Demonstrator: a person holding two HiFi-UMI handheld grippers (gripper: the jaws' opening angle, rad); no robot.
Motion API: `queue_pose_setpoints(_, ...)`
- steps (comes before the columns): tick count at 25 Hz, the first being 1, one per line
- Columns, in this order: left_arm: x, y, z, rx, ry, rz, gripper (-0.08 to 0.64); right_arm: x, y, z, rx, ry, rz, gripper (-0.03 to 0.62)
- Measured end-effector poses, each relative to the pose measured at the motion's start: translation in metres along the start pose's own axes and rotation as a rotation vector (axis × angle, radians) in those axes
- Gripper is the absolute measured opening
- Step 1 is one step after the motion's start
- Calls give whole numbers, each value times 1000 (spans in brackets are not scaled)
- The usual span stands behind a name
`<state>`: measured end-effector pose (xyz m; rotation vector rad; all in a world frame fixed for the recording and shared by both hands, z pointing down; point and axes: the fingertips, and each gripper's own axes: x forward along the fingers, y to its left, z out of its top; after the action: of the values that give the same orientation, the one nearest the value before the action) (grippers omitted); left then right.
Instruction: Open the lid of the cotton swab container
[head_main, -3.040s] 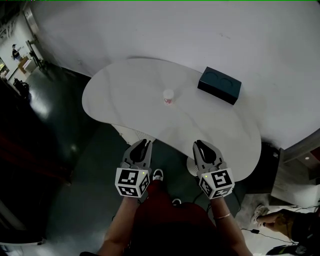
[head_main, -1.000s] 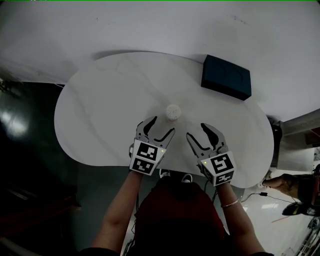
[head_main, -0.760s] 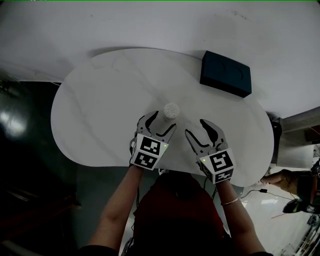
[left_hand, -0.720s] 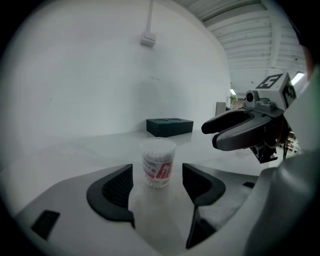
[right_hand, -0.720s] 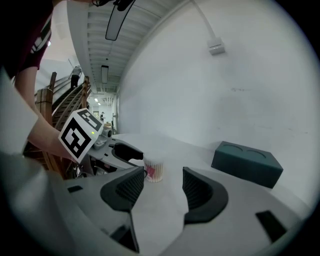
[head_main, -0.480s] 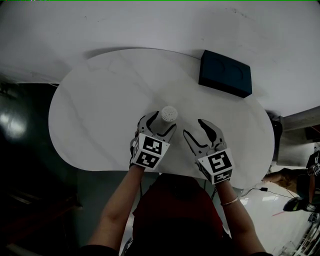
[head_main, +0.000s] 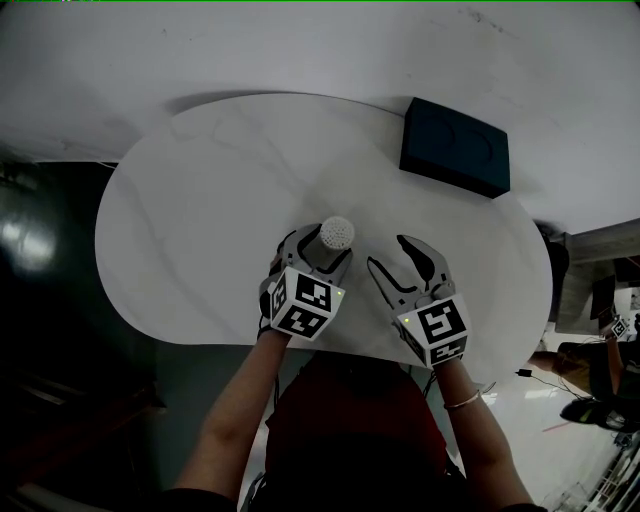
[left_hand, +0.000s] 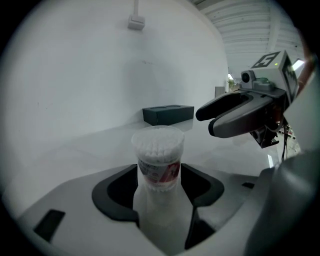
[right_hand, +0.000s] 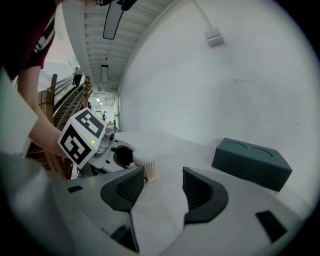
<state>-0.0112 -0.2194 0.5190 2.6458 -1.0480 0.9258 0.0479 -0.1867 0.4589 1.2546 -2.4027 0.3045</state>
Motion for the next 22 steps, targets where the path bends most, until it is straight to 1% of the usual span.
queue_pose_setpoints(4, 2, 1, -2, 3, 23, 8, 282, 2, 0, 2, -3, -3, 13, 232)
queue_pose_setpoints(12, 5, 2, -1, 11, 33, 20, 273, -3, 0, 3, -11, -8, 26, 232)
queue_pose_setpoints(17, -1, -3, 3, 5, 20, -2, 267, -9, 7, 9, -39, -19, 55, 232)
queue_pose_setpoints(22, -20, -11, 15, -9, -14, -32, 265, -13, 19, 26, -87, -48, 97, 232)
